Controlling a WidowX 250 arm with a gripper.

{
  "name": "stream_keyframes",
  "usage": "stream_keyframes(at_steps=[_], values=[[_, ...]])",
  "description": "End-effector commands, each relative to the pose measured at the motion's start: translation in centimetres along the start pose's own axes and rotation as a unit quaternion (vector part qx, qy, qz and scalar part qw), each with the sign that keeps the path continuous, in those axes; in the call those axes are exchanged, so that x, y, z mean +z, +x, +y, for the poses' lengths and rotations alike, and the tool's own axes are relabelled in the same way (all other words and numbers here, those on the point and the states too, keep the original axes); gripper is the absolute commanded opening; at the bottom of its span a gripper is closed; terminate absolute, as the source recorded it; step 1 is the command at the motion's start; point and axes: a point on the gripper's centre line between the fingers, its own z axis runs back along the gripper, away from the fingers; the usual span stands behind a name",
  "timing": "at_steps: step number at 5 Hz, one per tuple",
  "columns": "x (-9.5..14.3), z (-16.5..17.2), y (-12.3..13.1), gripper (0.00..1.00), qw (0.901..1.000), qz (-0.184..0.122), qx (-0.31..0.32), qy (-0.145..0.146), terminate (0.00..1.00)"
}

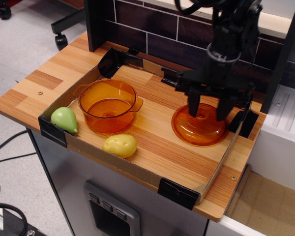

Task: Take lid off pot

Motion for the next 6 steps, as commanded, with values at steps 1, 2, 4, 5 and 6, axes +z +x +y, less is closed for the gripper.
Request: stream_keyframes(at_steps=[1, 2, 4, 5, 6], values=[[3.8, 0.5, 2.4, 1.00, 0.9998, -0.016, 0.000, -0.014, 0.00], [6.3, 2.9, 2.6, 1.00, 0.9997, -0.019, 0.018, -0.005, 0.00], [11.1, 8.8, 2.9, 1.00, 0.9989, -0.029, 0.036, -0.010, 0.00], [11.1, 8.8, 2.9, 1.00, 0.9989, -0.029, 0.036, -0.010, 0.00], [11.1, 8.8, 2.9, 1.00, 0.9989, -0.029, 0.036, -0.010, 0.00]])
